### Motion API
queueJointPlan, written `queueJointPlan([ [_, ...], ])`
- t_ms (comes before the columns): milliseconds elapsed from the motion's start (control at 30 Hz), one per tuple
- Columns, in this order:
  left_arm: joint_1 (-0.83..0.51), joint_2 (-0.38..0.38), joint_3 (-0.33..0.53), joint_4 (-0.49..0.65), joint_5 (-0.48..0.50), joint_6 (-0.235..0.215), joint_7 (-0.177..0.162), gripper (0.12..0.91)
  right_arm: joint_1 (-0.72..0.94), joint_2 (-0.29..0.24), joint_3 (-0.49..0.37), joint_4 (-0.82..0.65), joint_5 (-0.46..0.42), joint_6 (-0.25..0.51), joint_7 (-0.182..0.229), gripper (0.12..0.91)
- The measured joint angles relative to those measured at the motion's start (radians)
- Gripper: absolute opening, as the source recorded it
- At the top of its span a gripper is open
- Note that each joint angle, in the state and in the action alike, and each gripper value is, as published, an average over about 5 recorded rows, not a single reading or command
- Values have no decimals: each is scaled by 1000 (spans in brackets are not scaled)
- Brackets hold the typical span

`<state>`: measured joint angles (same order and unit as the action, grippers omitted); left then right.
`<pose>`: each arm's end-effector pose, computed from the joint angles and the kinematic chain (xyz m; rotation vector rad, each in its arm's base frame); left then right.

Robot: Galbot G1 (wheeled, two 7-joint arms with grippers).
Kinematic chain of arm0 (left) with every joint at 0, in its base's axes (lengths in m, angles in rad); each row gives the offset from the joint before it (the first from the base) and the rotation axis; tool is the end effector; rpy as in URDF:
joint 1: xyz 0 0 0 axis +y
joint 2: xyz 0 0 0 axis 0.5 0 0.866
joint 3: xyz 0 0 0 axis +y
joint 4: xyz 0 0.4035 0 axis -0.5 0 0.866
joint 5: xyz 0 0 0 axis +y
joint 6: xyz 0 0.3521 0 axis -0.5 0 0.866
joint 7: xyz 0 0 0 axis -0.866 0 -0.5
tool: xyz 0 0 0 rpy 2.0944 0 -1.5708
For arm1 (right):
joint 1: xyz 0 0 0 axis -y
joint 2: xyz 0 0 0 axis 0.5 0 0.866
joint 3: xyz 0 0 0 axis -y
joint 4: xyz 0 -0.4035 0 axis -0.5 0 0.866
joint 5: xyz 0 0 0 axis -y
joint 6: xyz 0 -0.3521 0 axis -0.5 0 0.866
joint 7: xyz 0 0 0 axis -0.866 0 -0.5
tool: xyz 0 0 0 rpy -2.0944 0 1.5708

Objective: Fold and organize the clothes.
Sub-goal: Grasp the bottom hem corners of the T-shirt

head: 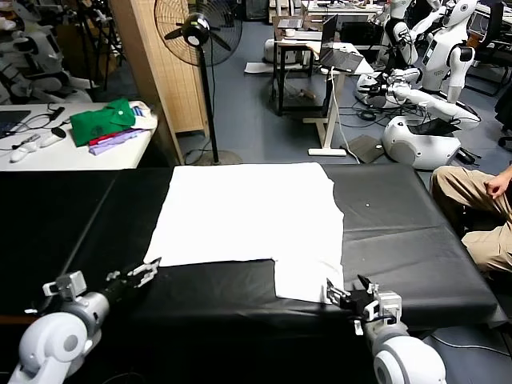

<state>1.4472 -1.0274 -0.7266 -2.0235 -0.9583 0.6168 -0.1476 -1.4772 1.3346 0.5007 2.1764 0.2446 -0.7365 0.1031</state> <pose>0.2153 0.1836 -0.2871 -0.0777 -2.5539 0.3977 0.1801 -0.0411 -0.3015 0.0868 -2.5606 0.0531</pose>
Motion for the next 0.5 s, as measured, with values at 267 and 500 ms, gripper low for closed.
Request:
queueJointPlan([
  [267,-25,-8,14,44,97,-24,73,798,6,26,-26,-20,-50,0,8,745],
  [500,-55,-22,43,94,155,-35,89,706,0,40,-34,-28,-80,1,12,579],
])
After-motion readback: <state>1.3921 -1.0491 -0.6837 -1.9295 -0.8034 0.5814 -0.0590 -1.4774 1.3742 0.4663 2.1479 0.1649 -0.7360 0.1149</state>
